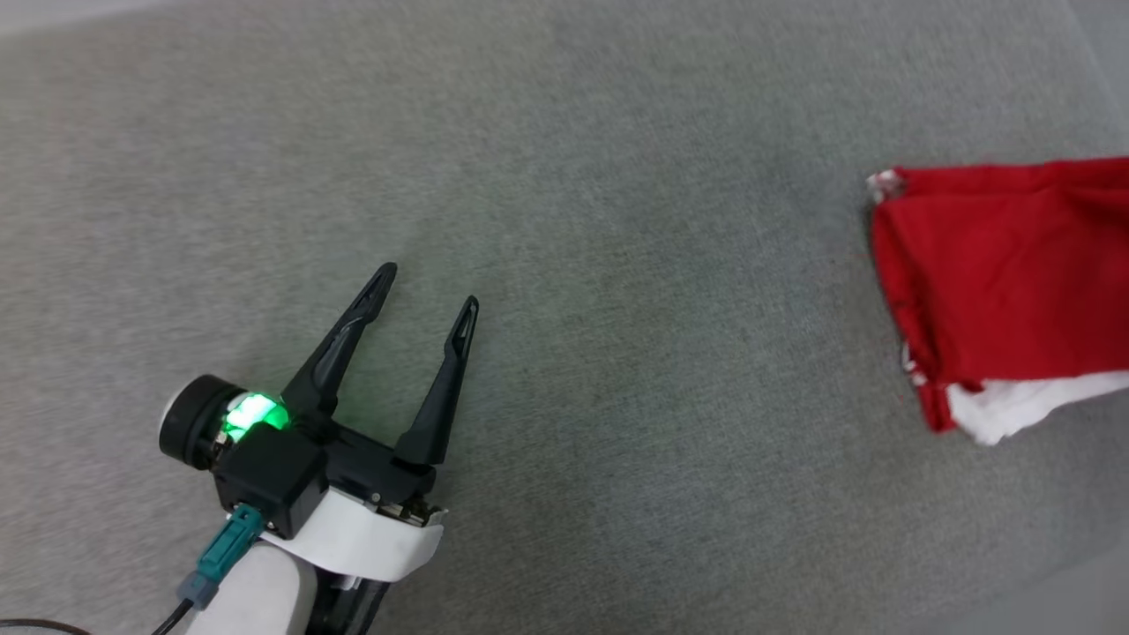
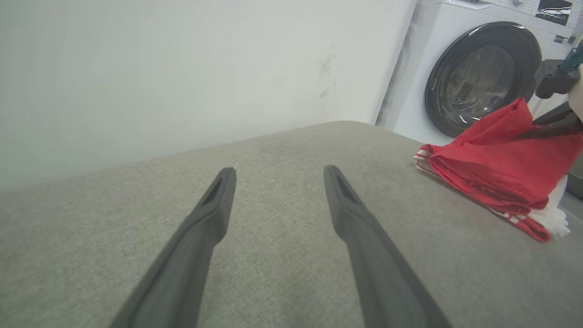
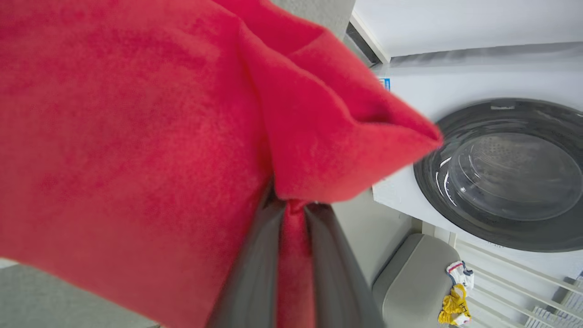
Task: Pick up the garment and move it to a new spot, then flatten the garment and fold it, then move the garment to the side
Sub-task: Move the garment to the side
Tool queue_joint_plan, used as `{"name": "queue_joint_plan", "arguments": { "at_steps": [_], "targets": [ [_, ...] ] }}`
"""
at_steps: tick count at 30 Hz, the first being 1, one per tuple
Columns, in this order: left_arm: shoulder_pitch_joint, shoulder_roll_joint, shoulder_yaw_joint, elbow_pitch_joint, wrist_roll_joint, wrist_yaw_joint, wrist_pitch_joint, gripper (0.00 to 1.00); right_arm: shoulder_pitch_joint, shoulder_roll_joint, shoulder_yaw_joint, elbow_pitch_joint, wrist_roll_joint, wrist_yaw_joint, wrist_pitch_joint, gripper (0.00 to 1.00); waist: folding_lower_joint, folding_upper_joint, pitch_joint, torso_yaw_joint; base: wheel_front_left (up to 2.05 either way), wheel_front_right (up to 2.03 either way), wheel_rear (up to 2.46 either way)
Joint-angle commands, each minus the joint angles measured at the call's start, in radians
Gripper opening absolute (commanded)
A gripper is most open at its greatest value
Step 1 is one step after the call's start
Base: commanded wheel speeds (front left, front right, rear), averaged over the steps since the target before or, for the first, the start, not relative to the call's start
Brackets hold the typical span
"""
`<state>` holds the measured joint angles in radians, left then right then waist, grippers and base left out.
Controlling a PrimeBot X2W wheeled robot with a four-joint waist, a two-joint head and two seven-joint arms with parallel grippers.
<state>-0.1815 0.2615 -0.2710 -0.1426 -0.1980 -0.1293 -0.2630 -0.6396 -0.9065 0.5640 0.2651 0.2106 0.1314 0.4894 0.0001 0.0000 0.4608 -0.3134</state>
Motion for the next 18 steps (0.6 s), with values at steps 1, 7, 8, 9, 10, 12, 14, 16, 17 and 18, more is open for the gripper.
{"name": "queue_joint_plan", "arguments": {
  "at_steps": [1,7,8,9,10,12,14,16,17,18],
  "targets": [
    [-0.014,0.017,-0.002,-0.005,0.0,0.0,-0.002,1.0,-0.025,0.011,-0.018,0.029,-0.012,-0.001,-0.027,0.0,-0.0001,0.0,0.088,-0.074,0.0,0.0,0.0],
    [-0.052,0.048,-0.014,-0.029,-0.016,-0.001,-0.002,1.0,-0.043,0.043,-0.125,0.221,-0.049,-0.001,-0.134,0.0,-0.0001,0.0,0.15,-0.077,0.0,0.0,0.0],
    [-0.058,0.052,-0.017,-0.031,-0.016,0.0,-0.002,1.0,-0.05,0.046,-0.144,0.249,-0.055,-0.002,-0.151,0.0,-0.0001,0.0,0.157,-0.074,0.0,0.0,0.0],
    [-0.063,0.054,-0.019,-0.031,-0.017,0.0,-0.002,1.0,-0.053,0.051,-0.161,0.272,-0.063,-0.002,-0.169,0.0,-0.0001,0.0,0.161,-0.07,0.0,0.0,0.0],
    [-0.066,0.053,-0.021,-0.032,-0.018,0.0,-0.002,1.0,-0.057,0.053,-0.18,0.297,-0.075,-0.002,-0.187,0.0,-0.0001,0.0,0.166,-0.066,0.0,0.0,0.0],
    [-0.07,0.051,-0.027,-0.031,-0.017,0.0,-0.002,1.0,-0.062,0.061,-0.212,0.338,-0.099,-0.001,-0.22,0.0,-0.0001,0.0,0.174,-0.056,0.0,0.0,0.0],
    [-0.069,0.048,-0.03,-0.031,-0.015,0.0,-0.001,1.0,-0.074,0.07,-0.244,0.371,-0.121,-0.002,-0.25,0.0,-0.0001,0.0,0.179,-0.046,0.0,0.0,0.0],
    [-0.07,0.043,-0.029,-0.031,-0.012,0.0,-0.001,1.0,-0.08,0.077,-0.27,0.403,-0.142,-0.002,-0.272,0.0,-0.0001,0.0,0.181,-0.034,0.0,0.0,0.0],
    [-0.07,0.041,-0.03,-0.031,-0.011,0.0,-0.001,1.0,-0.081,0.08,-0.28,0.415,-0.152,-0.002,-0.279,0.0,-0.0001,0.0,0.181,-0.029,0.0,0.0,0.0],
    [-0.07,0.038,-0.029,-0.031,-0.01,0.001,-0.001,1.0,-0.085,0.085,-0.294,0.428,-0.156,-0.002,-0.285,0.0,-0.0001,0.0,0.18,-0.023,0.0,0.0,0.0]
  ]
}}
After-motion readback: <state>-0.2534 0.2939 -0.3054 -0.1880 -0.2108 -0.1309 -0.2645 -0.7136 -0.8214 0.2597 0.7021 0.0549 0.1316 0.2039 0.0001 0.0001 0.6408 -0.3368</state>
